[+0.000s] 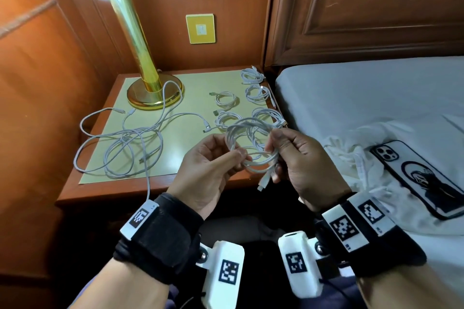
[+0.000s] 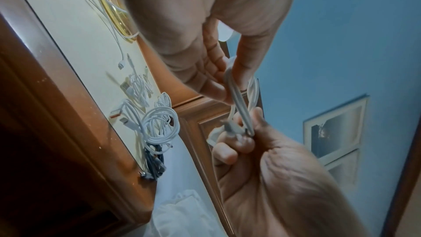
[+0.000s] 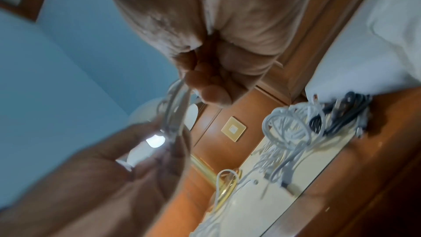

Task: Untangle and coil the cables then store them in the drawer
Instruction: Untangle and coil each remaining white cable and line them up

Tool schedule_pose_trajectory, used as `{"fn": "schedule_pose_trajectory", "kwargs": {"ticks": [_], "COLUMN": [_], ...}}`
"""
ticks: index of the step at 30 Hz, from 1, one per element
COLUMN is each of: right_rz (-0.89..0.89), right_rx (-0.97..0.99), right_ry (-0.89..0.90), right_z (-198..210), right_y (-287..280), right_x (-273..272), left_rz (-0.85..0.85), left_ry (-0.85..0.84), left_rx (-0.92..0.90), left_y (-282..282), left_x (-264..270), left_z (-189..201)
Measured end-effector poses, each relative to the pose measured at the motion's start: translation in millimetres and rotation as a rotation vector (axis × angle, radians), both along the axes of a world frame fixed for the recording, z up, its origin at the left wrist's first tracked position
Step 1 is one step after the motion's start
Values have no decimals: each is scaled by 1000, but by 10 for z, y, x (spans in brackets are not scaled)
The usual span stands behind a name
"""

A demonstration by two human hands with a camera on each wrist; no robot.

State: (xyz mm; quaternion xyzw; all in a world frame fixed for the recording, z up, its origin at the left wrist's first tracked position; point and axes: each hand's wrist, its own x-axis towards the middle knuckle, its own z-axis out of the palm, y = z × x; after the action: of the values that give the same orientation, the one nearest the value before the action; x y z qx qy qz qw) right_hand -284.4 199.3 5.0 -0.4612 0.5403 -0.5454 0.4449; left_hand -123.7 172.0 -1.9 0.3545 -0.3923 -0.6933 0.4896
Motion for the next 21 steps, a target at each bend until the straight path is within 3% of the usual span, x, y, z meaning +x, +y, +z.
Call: {"fn": "schedule_pose_trajectory", "kwargs": {"ticks": [4,9,14,18,21], "right_rz": [-68,-29,-63,-85,-78], "right_rx": [-26,-86,-96,-93,-51], "right_ry": [255,345,448,462,375], "right_z": [35,-20,-94,-115,-97], "right_y": [27,15,-18,-46,-59], "right_x": [-27,19,-42,-52,-54], "left_rz": [15,97,-17,-107,-187], "left_ry": [10,-99,-40,49,119], "left_rx": [-44,-50,-1,21,8], "left_y": [3,-17,-15,-22,-12], "left_x": [-10,-32,-44,-37,-30], "left_z": [0,-57,-68,-76,-75]}}
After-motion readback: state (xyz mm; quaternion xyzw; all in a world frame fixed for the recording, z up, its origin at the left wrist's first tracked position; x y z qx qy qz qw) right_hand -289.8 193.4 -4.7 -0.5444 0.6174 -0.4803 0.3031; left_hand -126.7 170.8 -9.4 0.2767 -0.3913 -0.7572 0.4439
